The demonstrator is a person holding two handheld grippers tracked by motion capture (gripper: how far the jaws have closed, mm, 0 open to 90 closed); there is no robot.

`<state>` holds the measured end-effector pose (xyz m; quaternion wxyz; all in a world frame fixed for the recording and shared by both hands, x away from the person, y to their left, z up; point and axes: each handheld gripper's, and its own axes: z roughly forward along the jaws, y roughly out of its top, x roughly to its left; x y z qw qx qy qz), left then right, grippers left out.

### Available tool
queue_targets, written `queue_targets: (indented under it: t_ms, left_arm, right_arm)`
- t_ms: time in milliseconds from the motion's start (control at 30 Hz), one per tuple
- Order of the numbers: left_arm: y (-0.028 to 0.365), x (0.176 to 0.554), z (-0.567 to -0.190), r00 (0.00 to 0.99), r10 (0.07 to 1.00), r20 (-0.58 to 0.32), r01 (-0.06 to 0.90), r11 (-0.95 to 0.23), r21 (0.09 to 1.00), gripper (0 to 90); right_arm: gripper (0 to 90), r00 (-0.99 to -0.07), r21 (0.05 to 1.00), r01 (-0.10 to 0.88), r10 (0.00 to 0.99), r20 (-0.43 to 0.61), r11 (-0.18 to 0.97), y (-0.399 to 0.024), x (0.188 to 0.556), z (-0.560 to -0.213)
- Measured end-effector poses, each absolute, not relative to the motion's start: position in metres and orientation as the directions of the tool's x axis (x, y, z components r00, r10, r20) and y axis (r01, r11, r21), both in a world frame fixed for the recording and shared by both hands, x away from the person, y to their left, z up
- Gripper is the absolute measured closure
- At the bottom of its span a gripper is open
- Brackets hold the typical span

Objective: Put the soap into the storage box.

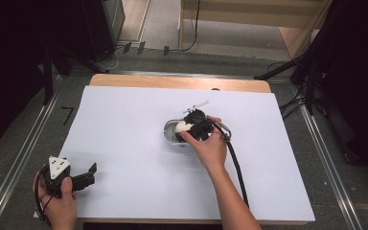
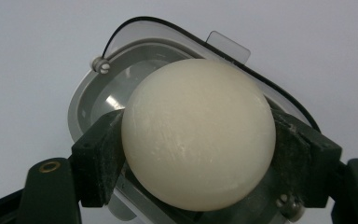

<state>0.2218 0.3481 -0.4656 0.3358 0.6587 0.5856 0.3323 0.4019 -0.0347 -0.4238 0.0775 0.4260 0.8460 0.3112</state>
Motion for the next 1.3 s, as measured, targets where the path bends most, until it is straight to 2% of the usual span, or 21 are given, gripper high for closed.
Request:
queue_targets:
  t_ms: [533, 1300]
  left_arm:
    - [0.348, 0.222, -0.466, 0.093, 0.994, 0.049, 0.548, -0.092, 0.831, 0.1]
    - [0.347, 0.222, -0.466, 0.098, 0.993, 0.063, 0.551, -0.107, 0.828, 0.1]
  right_arm:
    - [22.3, -0.607, 0.64, 0.665, 0.778, 0.162, 0.385, -0.05, 0.396, -0.412]
    - [20.8, -0.583, 0.672, 0.661, 0.792, 0.181, 0.333, -0.095, 0.372, -0.416]
